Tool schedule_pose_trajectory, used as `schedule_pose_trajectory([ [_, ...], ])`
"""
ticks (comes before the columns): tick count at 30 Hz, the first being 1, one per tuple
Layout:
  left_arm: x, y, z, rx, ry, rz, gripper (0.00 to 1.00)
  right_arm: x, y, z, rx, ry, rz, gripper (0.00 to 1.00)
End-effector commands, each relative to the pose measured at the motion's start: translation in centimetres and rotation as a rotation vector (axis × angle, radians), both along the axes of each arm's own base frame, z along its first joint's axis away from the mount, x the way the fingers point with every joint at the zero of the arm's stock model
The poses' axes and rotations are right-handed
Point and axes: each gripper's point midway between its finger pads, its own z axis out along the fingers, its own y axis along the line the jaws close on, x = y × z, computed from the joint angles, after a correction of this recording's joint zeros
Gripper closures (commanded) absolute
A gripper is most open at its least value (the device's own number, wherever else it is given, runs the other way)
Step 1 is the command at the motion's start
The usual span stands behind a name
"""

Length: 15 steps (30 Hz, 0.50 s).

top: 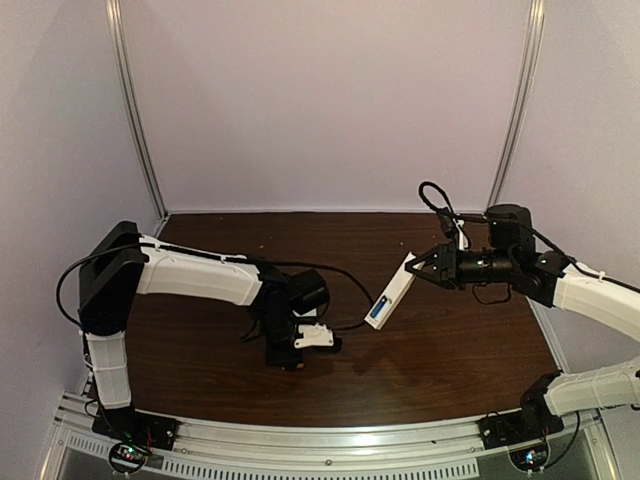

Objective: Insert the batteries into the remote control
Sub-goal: Move the battery to the center of the board.

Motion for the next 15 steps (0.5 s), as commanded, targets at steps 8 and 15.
schedule_pose_trajectory([
  [8, 0.5, 1.1, 0.5, 0.149, -0.153, -0.246, 0.81, -0.1, -0.3, 0.0, 0.009, -0.003, 0.011, 1.00],
  [15, 1.3, 0.4, 2.2, 0.112, -0.215, -0.213, 0.60, -0.1, -0.3, 0.5, 0.011, -0.007, 0.010, 1.00],
])
